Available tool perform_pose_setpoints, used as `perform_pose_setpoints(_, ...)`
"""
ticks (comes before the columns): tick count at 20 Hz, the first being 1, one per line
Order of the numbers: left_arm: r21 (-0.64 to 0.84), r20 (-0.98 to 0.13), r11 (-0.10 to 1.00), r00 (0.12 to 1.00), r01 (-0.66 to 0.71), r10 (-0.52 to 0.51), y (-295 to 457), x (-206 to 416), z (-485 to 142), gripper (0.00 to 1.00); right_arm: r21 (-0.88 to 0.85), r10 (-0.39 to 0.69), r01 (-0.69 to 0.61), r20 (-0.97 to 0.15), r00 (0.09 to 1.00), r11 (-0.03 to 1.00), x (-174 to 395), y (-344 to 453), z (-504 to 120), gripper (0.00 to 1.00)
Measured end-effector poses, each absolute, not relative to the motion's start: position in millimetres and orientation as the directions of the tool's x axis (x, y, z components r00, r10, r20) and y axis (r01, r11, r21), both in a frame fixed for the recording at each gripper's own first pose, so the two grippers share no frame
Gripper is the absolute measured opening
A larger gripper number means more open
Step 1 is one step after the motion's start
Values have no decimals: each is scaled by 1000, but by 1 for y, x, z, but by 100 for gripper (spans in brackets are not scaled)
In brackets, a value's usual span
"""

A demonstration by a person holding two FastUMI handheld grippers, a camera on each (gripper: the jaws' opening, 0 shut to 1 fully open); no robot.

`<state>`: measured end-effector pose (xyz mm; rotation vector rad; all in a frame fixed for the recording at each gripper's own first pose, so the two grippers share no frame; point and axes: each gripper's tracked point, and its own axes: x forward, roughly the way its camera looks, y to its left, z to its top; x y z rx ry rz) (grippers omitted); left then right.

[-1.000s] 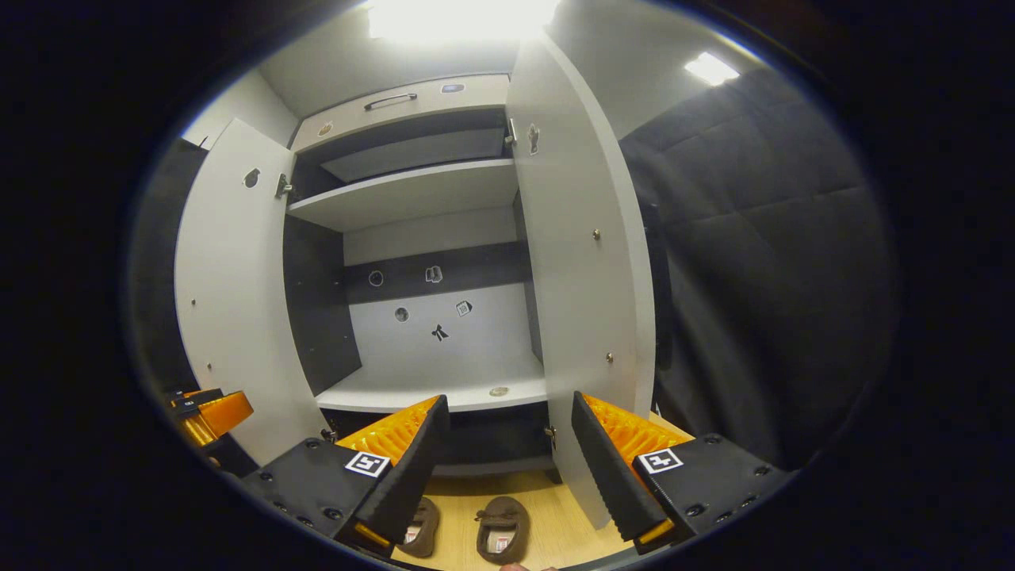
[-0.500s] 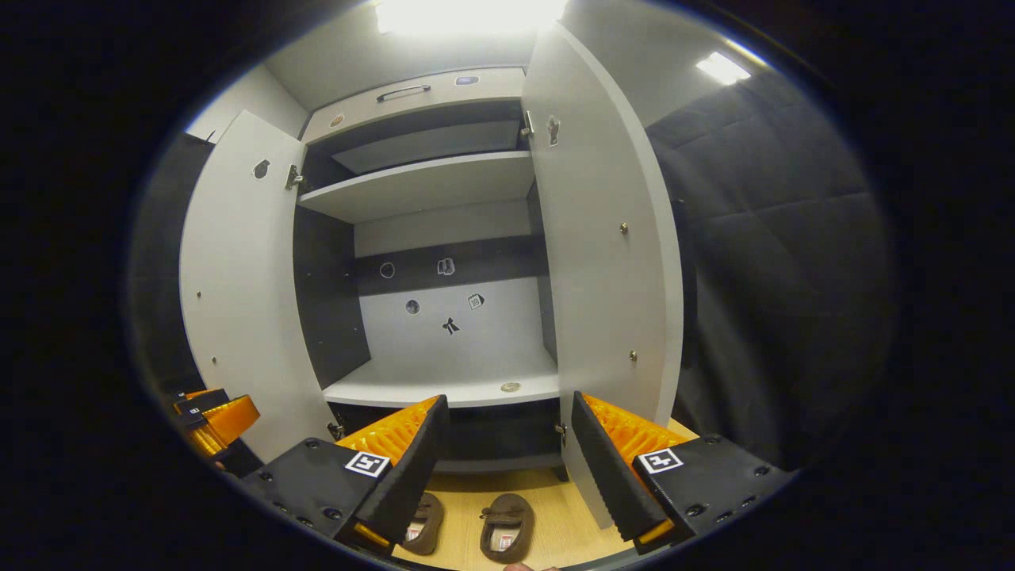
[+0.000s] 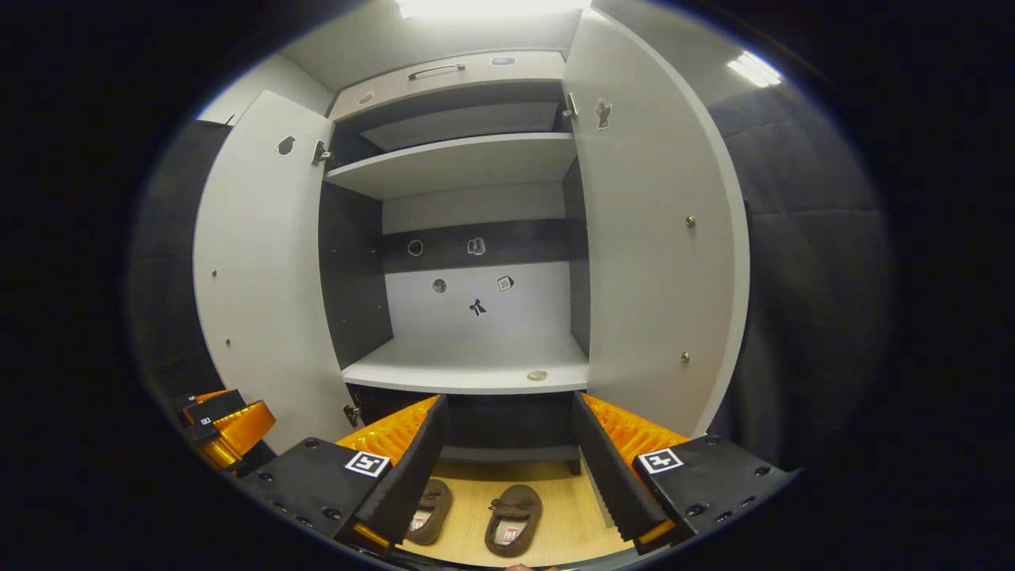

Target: Grab one shoe with the right hand and put it into the shoe cabinet, grab the other shoe with the left hand and put it into the shoe cabinet; then close the right door with the right hand and the left door with the left hand.

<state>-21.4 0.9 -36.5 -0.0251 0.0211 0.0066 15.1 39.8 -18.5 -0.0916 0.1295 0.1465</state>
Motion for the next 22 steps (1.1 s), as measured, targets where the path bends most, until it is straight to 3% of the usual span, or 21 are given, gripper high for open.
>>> perform_pose_setpoints(5, -18, -44, 1000, 999, -22, 22, 9, -25, -49, 95, -114, 122, -151, -229, 966, 982, 34, 38, -52, 98)
perform_pose_setpoints(10, 9, -70, 1000, 997, -7, 8, 10, -24, -59, 95, -120, 177, -231, -348, 921, 965, 50, 50, -100, 98)
perform_pose_setpoints(17, 8, -132, 999, 990, 47, -46, -4, -18, -90, 95, 101, 256, -245, -594, 763, 964, 51, 67, -214, 98)
perform_pose_setpoints(22, 44, -189, 995, 978, 95, -85, -15, -11, -114, 95, 97, 238, -236, -681, 692, 967, 54, 66, -273, 98)
